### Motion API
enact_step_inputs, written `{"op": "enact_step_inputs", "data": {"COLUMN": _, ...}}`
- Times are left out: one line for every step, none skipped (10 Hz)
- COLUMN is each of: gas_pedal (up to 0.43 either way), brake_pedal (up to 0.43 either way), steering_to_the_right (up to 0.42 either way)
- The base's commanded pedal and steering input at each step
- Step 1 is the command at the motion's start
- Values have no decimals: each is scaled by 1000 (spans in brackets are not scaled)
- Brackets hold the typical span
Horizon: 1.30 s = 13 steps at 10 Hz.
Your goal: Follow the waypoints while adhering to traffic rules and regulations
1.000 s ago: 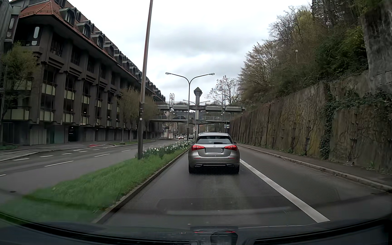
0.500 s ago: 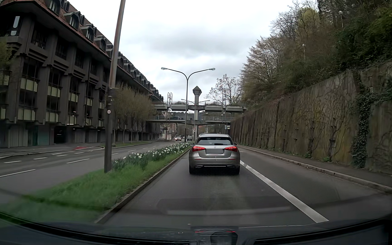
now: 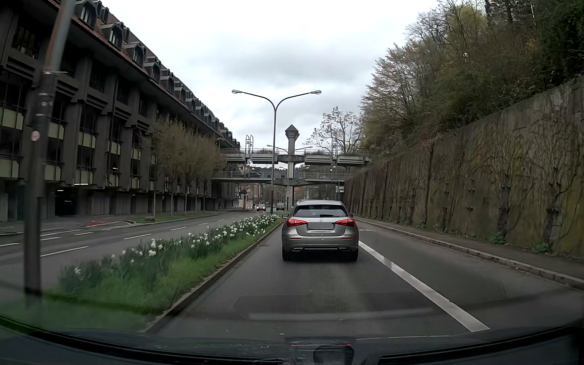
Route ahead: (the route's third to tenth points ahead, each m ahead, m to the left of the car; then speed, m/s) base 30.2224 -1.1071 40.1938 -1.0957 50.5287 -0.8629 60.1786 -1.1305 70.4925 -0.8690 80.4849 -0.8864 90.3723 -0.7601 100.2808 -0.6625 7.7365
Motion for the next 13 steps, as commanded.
{"op": "enact_step_inputs", "data": {"gas_pedal": 67, "brake_pedal": 0, "steering_to_the_right": 5}}
{"op": "enact_step_inputs", "data": {"gas_pedal": 67, "brake_pedal": 0, "steering_to_the_right": 5}}
{"op": "enact_step_inputs", "data": {"gas_pedal": 67, "brake_pedal": 0, "steering_to_the_right": 5}}
{"op": "enact_step_inputs", "data": {"gas_pedal": 67, "brake_pedal": 0, "steering_to_the_right": 5}}
{"op": "enact_step_inputs", "data": {"gas_pedal": 59, "brake_pedal": 0, "steering_to_the_right": 5}}
{"op": "enact_step_inputs", "data": {"gas_pedal": 47, "brake_pedal": 0, "steering_to_the_right": 5}}
{"op": "enact_step_inputs", "data": {"gas_pedal": 47, "brake_pedal": 0, "steering_to_the_right": 4}}
{"op": "enact_step_inputs", "data": {"gas_pedal": 47, "brake_pedal": 0, "steering_to_the_right": 4}}
{"op": "enact_step_inputs", "data": {"gas_pedal": 47, "brake_pedal": 0, "steering_to_the_right": 3}}
{"op": "enact_step_inputs", "data": {"gas_pedal": 47, "brake_pedal": 0, "steering_to_the_right": 3}}
{"op": "enact_step_inputs", "data": {"gas_pedal": 47, "brake_pedal": 0, "steering_to_the_right": 3}}
{"op": "enact_step_inputs", "data": {"gas_pedal": 47, "brake_pedal": 0, "steering_to_the_right": 3}}
{"op": "enact_step_inputs", "data": {"gas_pedal": 47, "brake_pedal": 0, "steering_to_the_right": 3}}
